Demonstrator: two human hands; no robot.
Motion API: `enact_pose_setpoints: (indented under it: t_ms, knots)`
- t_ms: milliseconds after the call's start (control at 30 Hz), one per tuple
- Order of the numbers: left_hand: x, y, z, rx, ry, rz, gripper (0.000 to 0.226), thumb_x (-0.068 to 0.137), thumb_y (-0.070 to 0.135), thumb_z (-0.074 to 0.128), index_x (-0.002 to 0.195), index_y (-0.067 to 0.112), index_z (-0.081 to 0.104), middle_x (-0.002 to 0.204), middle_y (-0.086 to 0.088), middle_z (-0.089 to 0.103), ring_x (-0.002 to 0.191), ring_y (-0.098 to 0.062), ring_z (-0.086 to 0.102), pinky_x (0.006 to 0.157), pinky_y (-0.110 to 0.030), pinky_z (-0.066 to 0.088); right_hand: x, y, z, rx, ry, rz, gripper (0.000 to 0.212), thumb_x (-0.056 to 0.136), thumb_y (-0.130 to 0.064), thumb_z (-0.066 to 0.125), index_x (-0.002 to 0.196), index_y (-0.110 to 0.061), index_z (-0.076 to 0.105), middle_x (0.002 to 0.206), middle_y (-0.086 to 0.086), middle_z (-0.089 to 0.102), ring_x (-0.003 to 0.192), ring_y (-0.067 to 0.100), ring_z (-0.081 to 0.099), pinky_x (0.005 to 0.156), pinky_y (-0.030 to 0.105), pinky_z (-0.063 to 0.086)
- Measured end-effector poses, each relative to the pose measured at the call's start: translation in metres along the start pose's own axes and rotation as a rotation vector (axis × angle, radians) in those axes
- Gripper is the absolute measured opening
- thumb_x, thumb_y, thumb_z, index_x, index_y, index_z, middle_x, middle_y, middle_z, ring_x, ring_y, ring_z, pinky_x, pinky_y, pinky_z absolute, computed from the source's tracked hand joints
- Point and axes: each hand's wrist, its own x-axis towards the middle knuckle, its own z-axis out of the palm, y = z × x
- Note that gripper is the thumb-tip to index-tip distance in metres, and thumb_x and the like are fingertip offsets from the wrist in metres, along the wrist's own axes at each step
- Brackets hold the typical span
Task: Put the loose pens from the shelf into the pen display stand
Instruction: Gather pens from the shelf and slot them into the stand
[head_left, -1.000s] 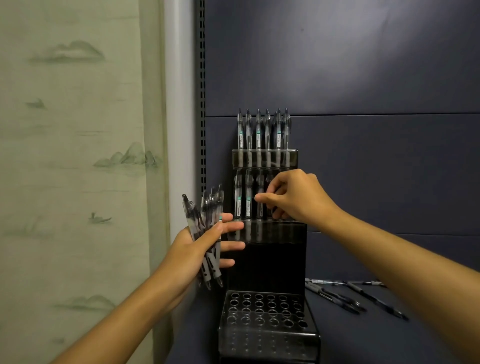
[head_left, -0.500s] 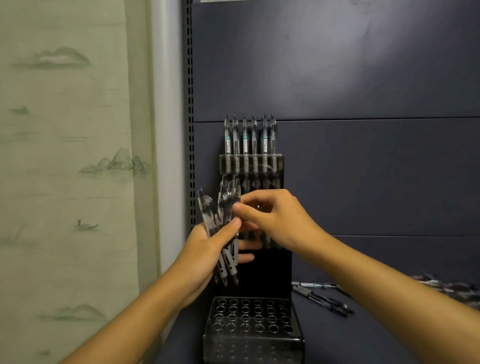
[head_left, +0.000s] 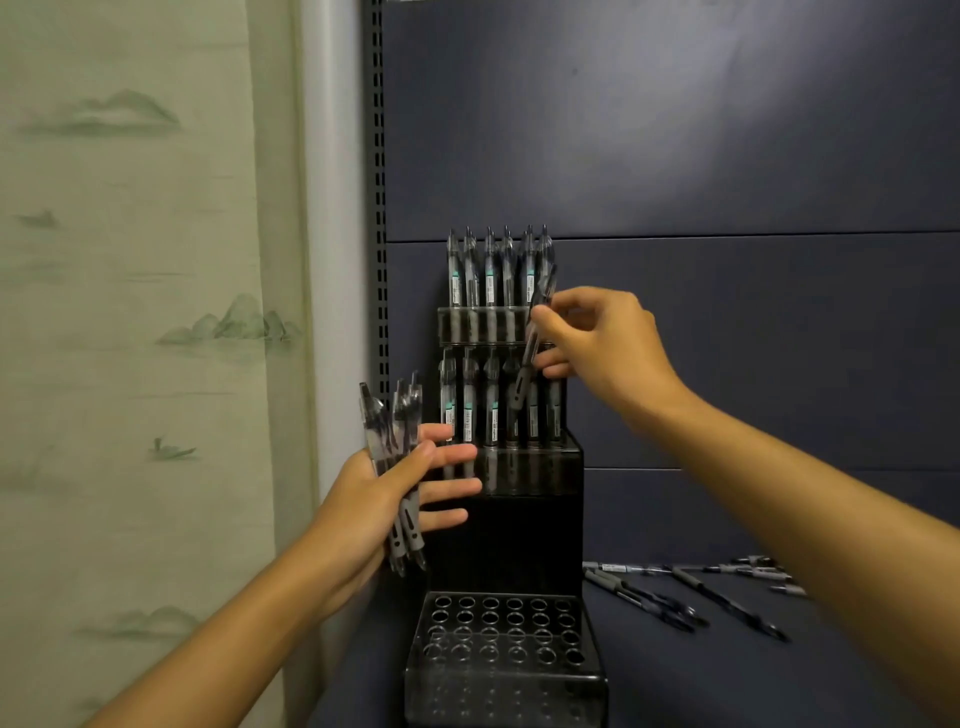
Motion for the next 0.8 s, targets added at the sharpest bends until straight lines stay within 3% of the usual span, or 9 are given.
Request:
enact_pose_setpoints:
  t_ms: [267, 467, 600, 800]
  knots:
    - [0.000, 0.000, 0.000, 0.015, 0.013, -0.005, 0.025, 0.099, 0.016, 0.047, 0.119, 0.010, 0.061, 0.109, -0.010, 0.074, 0.095, -0.031, 0.073, 0.075, -0.040, 0.062, -0.010, 0.020, 0.010, -0.100, -0.060, 0.001, 0.021, 0.096, -0.028, 0.064, 0.108, -0.011, 0.070, 0.087, 0.002, 0.074, 0.065, 0.011, 0.073, 0.063, 0.021, 0.060]
    - [0.001, 0.003, 0.003, 0.022, -0.001, 0.002, 0.025, 0.097, 0.020, 0.049, 0.116, 0.011, 0.063, 0.107, -0.012, 0.074, 0.093, -0.032, 0.073, 0.073, -0.039, 0.062, -0.016, 0.025, 0.018, -0.123, -0.112, 0.017, 0.021, 0.093, -0.031, 0.067, 0.103, -0.013, 0.070, 0.086, 0.001, 0.074, 0.062, 0.009, 0.073, 0.063, 0.022, 0.061]
    - [-0.002, 0.001, 0.003, 0.030, -0.010, -0.002, 0.025, 0.096, 0.021, 0.050, 0.114, 0.012, 0.065, 0.106, -0.012, 0.074, 0.091, -0.031, 0.074, 0.073, -0.039, 0.062, -0.020, 0.032, 0.020, -0.230, -0.148, -0.004, 0.023, 0.090, -0.036, 0.070, 0.092, -0.014, 0.070, 0.074, 0.000, 0.074, 0.058, 0.007, 0.071, 0.064, 0.026, 0.062]
    - [-0.003, 0.000, 0.004, 0.008, -0.007, -0.015, 0.027, 0.094, 0.022, 0.052, 0.115, 0.010, 0.065, 0.102, -0.012, 0.075, 0.085, -0.029, 0.073, 0.071, -0.038, 0.063, -0.026, 0.040, 0.019, -0.311, -0.122, -0.039, 0.028, 0.085, -0.045, 0.073, 0.081, -0.018, 0.067, 0.067, -0.003, 0.072, 0.055, 0.002, 0.068, 0.057, 0.016, 0.055]
